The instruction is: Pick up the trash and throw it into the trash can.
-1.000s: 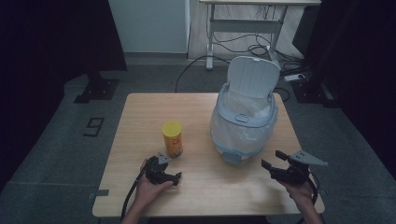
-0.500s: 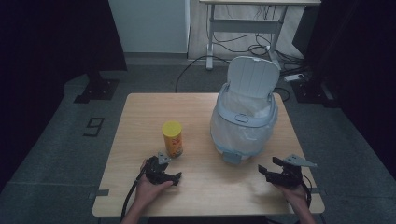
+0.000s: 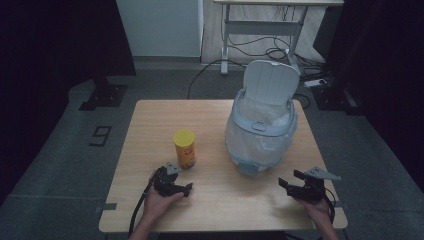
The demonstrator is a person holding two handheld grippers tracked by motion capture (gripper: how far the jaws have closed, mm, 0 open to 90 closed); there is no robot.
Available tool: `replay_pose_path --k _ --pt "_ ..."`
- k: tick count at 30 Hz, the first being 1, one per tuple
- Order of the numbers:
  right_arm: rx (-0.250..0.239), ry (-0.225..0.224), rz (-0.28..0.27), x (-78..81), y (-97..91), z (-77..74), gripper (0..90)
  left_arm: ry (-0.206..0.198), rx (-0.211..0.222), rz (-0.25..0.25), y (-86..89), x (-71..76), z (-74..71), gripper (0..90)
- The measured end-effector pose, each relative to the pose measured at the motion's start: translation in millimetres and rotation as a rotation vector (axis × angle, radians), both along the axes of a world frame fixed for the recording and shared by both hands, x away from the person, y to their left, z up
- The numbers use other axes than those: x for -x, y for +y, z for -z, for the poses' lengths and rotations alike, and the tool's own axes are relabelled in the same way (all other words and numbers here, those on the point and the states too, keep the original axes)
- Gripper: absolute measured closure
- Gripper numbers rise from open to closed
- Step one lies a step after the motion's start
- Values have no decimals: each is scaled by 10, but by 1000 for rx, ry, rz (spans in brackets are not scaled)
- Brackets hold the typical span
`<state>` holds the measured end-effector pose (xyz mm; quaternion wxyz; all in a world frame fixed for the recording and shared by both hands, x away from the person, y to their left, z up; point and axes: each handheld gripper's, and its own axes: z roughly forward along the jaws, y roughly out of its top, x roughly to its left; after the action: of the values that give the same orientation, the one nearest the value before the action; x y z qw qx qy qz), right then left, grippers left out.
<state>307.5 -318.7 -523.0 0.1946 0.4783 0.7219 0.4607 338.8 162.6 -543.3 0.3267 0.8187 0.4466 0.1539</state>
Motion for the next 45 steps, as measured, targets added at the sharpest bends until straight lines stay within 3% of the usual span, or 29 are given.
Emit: replay_pose_path --k 4,11,16,30,35,45 --pt "7 7 0 -4 0 14 200 -34 9 -23 92 -7 -60 50" --pt "17 23 -1 -14 8 49 200 -55 26 -41 229 -68 -142 46" --pt "8 27 3 -8 -7 55 200 -75 77 -41 271 -105 -255 37" --pt "10 31 3 -5 -6 69 201 -130 139 5 129 -371 -436 25" --pt "10 31 4 3 -9 65 201 -153 139 8 60 -462 -418 33" --pt "12 32 4 7 -24 62 203 -159 164 -4 -1 -586 -388 62"
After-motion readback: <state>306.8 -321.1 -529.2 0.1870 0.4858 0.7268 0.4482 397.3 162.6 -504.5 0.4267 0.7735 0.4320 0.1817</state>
